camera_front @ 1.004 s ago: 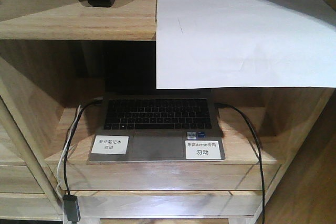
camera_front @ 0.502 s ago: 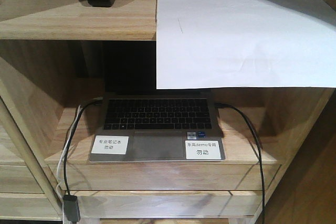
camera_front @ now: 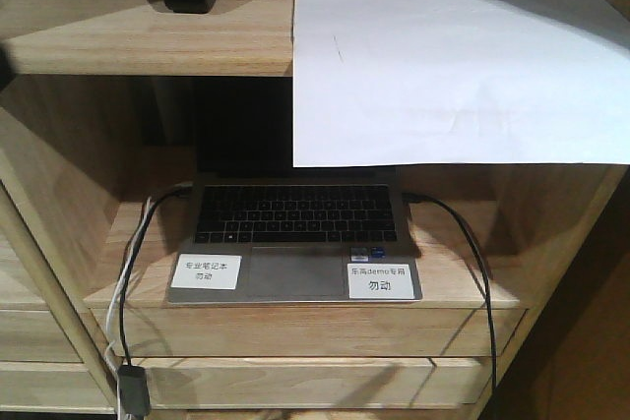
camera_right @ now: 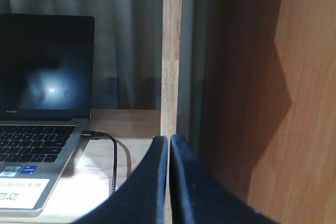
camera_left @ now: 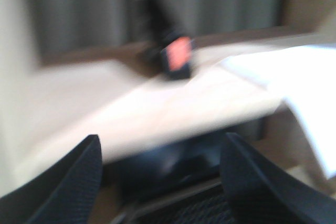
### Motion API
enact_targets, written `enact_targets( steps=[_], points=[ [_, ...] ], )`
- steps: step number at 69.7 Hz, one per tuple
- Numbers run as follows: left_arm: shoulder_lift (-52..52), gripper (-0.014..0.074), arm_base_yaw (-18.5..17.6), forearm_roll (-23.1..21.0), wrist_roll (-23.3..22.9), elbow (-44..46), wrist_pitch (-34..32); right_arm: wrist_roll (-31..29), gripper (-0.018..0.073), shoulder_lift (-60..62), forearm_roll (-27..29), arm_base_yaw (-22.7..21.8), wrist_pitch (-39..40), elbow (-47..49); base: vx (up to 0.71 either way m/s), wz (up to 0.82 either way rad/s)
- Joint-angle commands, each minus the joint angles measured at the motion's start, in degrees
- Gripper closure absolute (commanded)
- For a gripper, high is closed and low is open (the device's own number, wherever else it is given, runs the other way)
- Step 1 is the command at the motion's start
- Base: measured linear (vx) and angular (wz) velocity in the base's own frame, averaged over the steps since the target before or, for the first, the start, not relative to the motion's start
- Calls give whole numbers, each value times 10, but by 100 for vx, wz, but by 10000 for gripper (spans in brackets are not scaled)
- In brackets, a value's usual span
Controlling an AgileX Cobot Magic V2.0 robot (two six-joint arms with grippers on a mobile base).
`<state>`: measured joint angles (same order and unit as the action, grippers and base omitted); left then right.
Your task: Grab stapler and paper to desk for stapling
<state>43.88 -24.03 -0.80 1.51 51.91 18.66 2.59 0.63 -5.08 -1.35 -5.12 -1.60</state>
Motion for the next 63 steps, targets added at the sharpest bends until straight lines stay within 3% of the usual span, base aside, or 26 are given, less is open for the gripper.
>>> enact_targets(
  steps=[1,13,28,39,46,63],
  points=[
    [62,125,-18,-6,3,74,-40,-1,568,8,-7,-4,44,-2,0,0],
    [191,125,-19,0,3,228,8,-1,568,8,-7,-4,44,-2,0,0],
    [354,125,-19,2,-1,467,140,-1,568,8,-7,-4,44,-2,0,0],
    [461,125,-19,63,-72,630,225,-1,568,8,-7,-4,44,-2,0,0],
    [517,125,-19,70,-102,720,286,-1,568,8,-7,-4,44,-2,0,0],
    [593,125,-19,95,-121,834,353,-1,568,8,-7,-4,44,-2,0,0]
  ],
)
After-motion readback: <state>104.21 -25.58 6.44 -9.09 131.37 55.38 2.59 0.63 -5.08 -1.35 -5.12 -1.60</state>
